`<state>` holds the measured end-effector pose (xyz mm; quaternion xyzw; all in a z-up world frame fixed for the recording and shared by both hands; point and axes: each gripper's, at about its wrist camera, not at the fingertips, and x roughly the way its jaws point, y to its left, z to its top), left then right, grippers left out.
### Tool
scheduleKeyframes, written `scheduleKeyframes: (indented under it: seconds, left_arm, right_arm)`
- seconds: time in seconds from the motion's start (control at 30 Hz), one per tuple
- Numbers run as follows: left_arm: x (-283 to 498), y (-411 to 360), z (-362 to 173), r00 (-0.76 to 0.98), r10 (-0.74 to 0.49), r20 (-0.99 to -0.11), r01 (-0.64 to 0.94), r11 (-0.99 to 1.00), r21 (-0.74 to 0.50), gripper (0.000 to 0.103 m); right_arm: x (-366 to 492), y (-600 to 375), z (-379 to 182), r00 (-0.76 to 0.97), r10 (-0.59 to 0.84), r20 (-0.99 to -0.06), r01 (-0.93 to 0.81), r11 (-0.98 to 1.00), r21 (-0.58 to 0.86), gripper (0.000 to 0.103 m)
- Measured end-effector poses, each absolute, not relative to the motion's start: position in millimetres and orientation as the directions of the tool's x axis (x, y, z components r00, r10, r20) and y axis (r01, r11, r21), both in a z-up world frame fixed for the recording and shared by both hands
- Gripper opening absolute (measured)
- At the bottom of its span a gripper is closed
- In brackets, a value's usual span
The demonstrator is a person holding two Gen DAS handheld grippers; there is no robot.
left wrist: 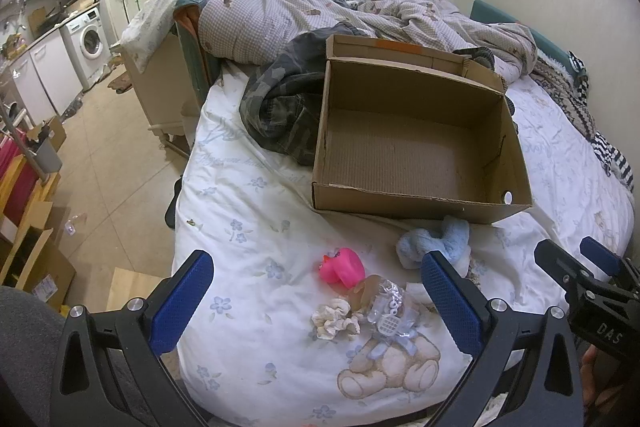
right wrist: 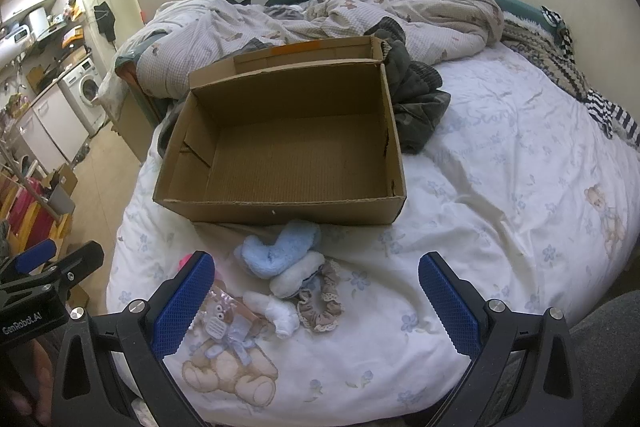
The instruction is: Organize soft objects
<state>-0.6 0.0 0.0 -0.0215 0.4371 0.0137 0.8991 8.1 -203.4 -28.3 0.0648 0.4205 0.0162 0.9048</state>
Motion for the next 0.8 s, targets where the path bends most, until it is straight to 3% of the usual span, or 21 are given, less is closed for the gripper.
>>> scheduleKeyframes:
  seconds: [0.8]
  left_arm:
    - [-0.1, 5.8, 3.5, 0.619, 0.008, -0.785, -0.046, 0.999, -0.026, 0.103]
  right_arm:
    - [8.3, -203.8, -27.4, 0.647, 0.075, -0.759, 0.03, 0.992, 0.123, 0.103]
